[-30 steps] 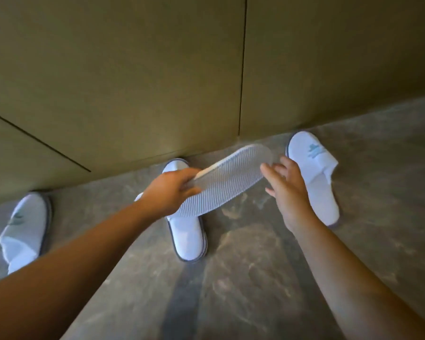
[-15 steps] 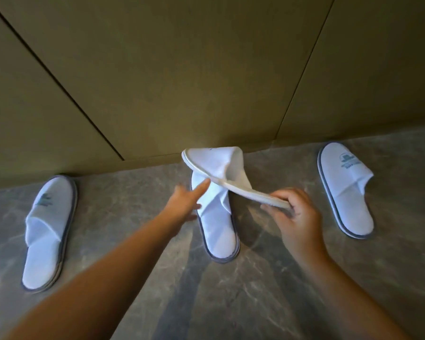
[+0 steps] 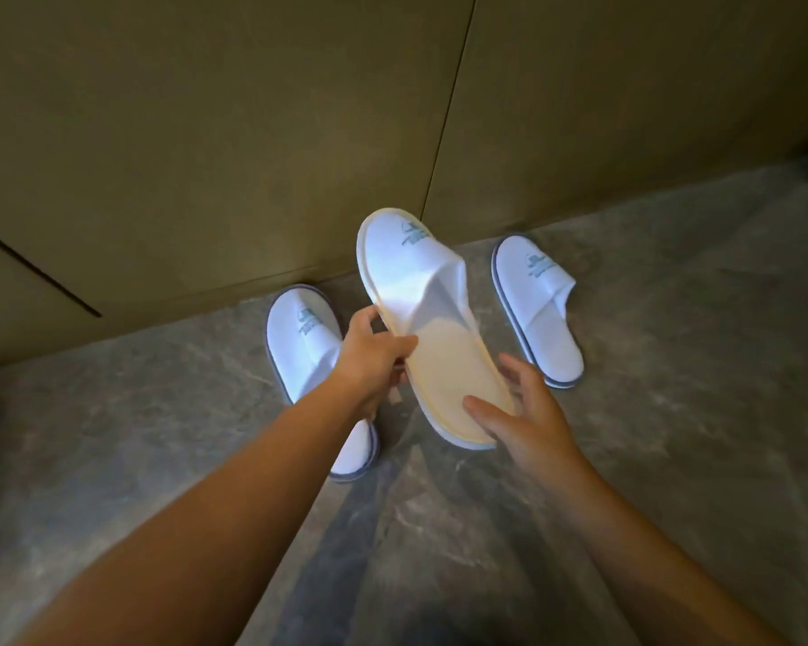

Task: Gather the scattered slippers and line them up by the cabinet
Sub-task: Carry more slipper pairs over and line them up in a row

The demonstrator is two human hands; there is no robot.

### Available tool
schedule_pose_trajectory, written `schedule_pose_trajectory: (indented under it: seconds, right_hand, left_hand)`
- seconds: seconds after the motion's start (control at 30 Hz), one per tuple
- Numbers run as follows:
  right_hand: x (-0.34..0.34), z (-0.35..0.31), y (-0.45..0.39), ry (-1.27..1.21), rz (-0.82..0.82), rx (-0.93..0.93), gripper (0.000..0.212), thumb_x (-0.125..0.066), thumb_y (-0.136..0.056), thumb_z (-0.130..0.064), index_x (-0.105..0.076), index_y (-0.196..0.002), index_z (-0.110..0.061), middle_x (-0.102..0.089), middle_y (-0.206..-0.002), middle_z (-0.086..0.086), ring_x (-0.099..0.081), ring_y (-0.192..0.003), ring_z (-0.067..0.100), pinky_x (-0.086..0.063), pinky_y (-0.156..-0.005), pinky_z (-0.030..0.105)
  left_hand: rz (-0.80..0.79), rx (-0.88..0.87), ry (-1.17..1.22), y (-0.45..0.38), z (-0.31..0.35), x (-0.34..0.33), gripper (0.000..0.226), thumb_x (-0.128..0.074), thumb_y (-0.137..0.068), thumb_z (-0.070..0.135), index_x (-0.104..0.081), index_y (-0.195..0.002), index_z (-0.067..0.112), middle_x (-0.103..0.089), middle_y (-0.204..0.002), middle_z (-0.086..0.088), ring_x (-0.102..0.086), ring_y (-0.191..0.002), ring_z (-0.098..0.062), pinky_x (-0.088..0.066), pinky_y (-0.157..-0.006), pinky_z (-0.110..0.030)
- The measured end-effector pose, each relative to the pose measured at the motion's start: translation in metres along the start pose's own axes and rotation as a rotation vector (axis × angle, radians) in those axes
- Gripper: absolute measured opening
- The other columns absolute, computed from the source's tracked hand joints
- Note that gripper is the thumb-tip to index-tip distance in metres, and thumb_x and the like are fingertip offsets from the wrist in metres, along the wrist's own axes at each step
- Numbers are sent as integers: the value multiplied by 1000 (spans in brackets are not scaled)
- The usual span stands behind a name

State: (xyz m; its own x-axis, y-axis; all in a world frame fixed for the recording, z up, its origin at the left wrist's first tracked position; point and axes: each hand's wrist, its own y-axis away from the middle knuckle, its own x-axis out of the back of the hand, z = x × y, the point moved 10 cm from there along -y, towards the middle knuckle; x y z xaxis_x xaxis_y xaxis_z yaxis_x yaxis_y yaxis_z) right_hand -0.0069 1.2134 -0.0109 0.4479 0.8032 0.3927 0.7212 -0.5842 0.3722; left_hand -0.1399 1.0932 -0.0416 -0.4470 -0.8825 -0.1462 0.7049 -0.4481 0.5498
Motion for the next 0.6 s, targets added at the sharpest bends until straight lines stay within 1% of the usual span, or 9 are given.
schedule_pose_trajectory:
  seconds: [0.03, 0.07, 0.13, 0.23, 0.33, 0.43, 0.47, 0.53, 0.6]
  right_hand:
    - [6, -1, -2, -48, 22, -63, 56, -71, -73, -13, -44, -122, -15, -52, -112, 1, -54, -90, 9, -48, -75, 22]
    - [14, -3, -2, -93, 44, -110, 52, -70, -73, -8, -46, -120, -12, -56, -106, 4, -56, -83, 10, -47, -67, 21]
    - [32, -12, 0, -137, 94, -163, 42, -67, -74, -4, -51, -112, -9, -60, -98, 8, -58, -78, 17, -46, -59, 23]
    - [67, -32, 8, -97, 195, -138, 33, -63, -75, 2, -52, -104, -11, -59, -98, 13, -57, -82, 24, -44, -60, 28]
    - [104, -43, 17, -38, 274, -103, 34, -60, -76, 4, -52, -107, -8, -56, -98, 13, -54, -85, 24, -44, -63, 29]
    - [139, -26, 13, -56, 363, -108, 37, -57, -78, 5, -50, -113, -2, -54, -102, 13, -52, -90, 25, -42, -72, 32]
    - [150, -15, 10, -65, 396, -113, 37, -56, -78, 6, -49, -113, -1, -53, -101, 13, -51, -90, 25, -41, -72, 31]
    - [169, 10, -3, -89, 443, -132, 36, -54, -78, 7, -49, -114, 1, -51, -100, 13, -50, -89, 24, -41, -63, 28]
    - [190, 39, -24, -134, 464, -163, 35, -54, -79, 7, -49, -113, 3, -52, -99, 13, -50, -88, 24, -40, -59, 26]
  left_hand:
    - [-34, -1, 6, 2, 4, -9, 48, -54, -83, 0, -36, -127, 7, -59, -110, -21, -60, -87, -33, -51, -77, -47]
    - [-86, -6, 11, 4, 8, -20, 49, -54, -83, 0, -35, -128, 7, -60, -112, -22, -60, -89, -33, -51, -79, -47]
    - [-190, -11, 37, 7, 17, -42, 49, -52, -84, -2, -34, -129, 6, -61, -108, -21, -62, -87, -30, -53, -76, -43]
    - [-283, -9, 94, 17, 27, -67, 50, -50, -84, -2, -32, -130, 5, -61, -99, -16, -61, -80, -24, -53, -77, -39]
    - [-377, 6, -14, 28, 27, -93, 54, -54, -85, 6, -29, -133, 10, -61, -103, -14, -61, -80, -19, -51, -71, -28]
    - [-391, 12, -149, 24, 15, -115, 62, -57, -84, 11, -24, -137, 9, -55, -91, -3, -54, -87, -20, -44, -68, -25]
    - [-386, 10, -207, 19, 9, -121, 63, -59, -84, 12, -26, -137, 7, -54, -91, -2, -53, -87, -19, -42, -65, -25]
    - [-366, 25, -310, 6, -6, -131, 60, -61, -82, 15, -32, -134, 6, -55, -102, -9, -51, -84, -18, -39, -61, -24]
    - [-328, 58, -412, -12, -22, -142, 55, -62, -81, 17, -39, -130, 6, -53, -114, -13, -50, -88, -19, -39, -61, -24]
